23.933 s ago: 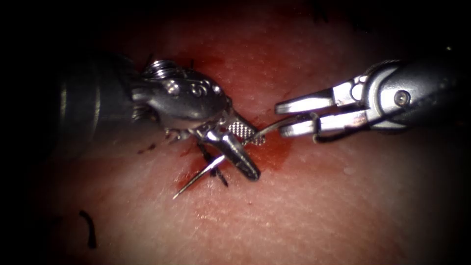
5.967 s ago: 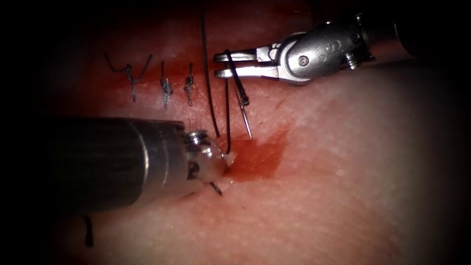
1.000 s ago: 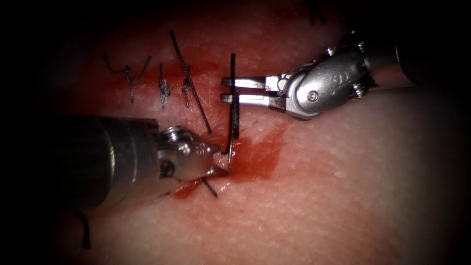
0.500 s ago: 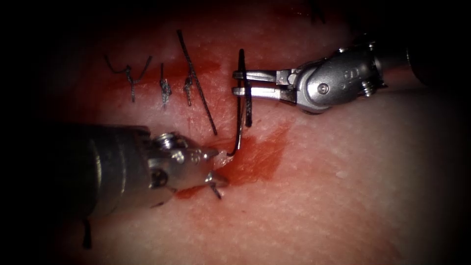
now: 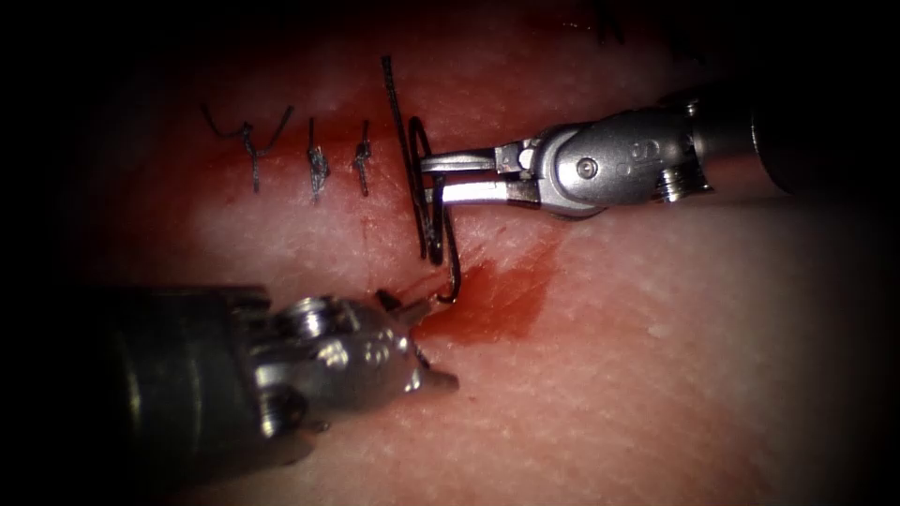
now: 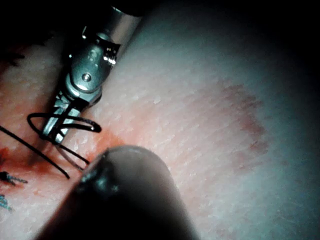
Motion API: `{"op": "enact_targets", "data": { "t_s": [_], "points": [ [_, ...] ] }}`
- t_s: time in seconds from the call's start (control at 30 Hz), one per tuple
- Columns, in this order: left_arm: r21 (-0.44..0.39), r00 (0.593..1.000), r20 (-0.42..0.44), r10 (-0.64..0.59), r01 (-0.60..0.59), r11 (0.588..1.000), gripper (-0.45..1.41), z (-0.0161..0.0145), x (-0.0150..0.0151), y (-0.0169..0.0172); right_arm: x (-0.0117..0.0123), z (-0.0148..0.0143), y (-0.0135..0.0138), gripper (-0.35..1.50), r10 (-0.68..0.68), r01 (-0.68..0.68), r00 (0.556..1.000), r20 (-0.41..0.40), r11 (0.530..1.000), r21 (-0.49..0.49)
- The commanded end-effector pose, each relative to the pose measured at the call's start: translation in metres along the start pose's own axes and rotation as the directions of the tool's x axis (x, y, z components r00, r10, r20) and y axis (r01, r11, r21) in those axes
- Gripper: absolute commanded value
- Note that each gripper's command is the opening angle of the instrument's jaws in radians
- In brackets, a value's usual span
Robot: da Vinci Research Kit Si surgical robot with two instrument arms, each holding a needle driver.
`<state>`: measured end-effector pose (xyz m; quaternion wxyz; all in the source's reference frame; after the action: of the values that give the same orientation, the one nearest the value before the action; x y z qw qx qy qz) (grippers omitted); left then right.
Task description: Wound Closure
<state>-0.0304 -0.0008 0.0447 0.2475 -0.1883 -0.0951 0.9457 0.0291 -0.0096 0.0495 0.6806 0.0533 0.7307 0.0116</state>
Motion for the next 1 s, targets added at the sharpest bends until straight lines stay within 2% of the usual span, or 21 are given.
{"op": "enact_targets", "data": {
  "t_s": [0.03, 0.27, 0.47, 0.77, 1.0],
  "points": [
    [0.007, 1.000, 0.006, 0.001, -0.001, 1.000, 0.57, 0.0009, 0.0001, 0.0009, -0.0005, 0.0010, -0.0003, -0.35, 0.024, -0.023, 1.000, -0.006, 1.000, 0.012],
    [-0.001, 1.000, -0.028, 0.011, -0.011, 1.000, 0.52, 0.0040, 0.0008, 0.0043, -0.0006, 0.0019, -0.0001, -0.35, 0.122, -0.120, 0.992, -0.034, 0.992, 0.050],
    [-0.020, 1.000, -0.028, 0.014, -0.014, 1.000, 0.52, 0.0063, 0.0011, 0.0046, -0.0007, 0.0017, 0.0003, -0.35, 0.150, -0.147, 0.988, -0.047, 0.988, 0.056],
    [-0.037, 0.999, -0.015, 0.044, -0.045, 0.998, 0.51, 0.0074, -0.0012, 0.0036, -0.0009, 0.0012, 0.0012, -0.35, 0.151, -0.148, 0.987, -0.047, 0.988, 0.048],
    [-0.048, 0.999, 0.008, 0.048, -0.048, 0.998, 0.51, 0.0075, -0.0033, 0.0042, -0.0011, 0.0010, 0.0020, -0.35, 0.142, -0.140, 0.989, -0.043, 0.989, 0.058]
  ]
}}
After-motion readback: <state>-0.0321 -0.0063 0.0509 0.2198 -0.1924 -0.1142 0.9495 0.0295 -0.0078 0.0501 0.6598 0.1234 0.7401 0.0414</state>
